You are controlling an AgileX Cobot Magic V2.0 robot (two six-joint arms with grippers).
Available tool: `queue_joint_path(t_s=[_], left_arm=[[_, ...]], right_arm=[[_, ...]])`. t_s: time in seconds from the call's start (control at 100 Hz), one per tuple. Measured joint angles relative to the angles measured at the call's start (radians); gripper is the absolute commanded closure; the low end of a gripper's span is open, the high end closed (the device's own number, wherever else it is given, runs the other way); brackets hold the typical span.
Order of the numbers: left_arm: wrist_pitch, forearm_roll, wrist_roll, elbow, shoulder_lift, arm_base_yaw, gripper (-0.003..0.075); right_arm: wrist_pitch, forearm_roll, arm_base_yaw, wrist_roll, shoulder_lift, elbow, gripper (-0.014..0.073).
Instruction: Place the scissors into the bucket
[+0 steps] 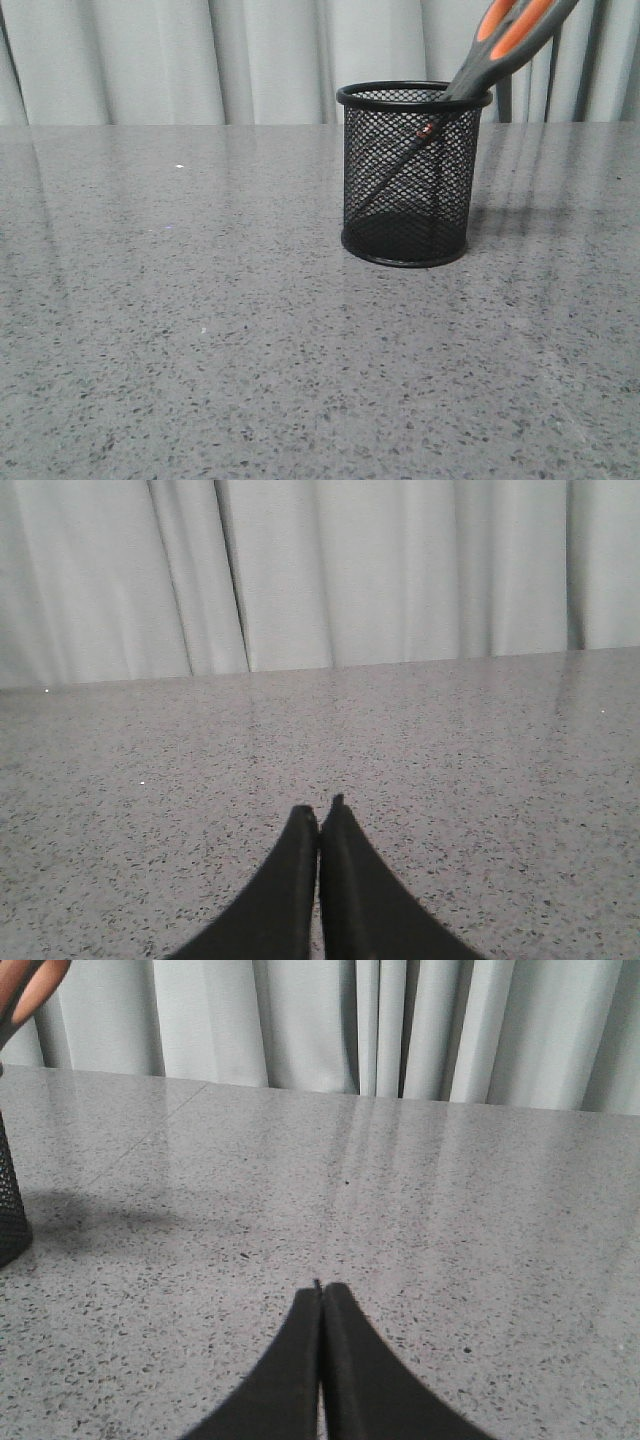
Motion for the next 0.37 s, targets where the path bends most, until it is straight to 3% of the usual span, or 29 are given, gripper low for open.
queue_joint_path(t_s=[0.37], left_arm=[[0.000, -0.002, 0.000, 0.000, 0.000, 0.000, 0.0741]], right_arm=[[0.004, -0.002, -0.002, 0.000, 0.000, 0.000, 0.0664]])
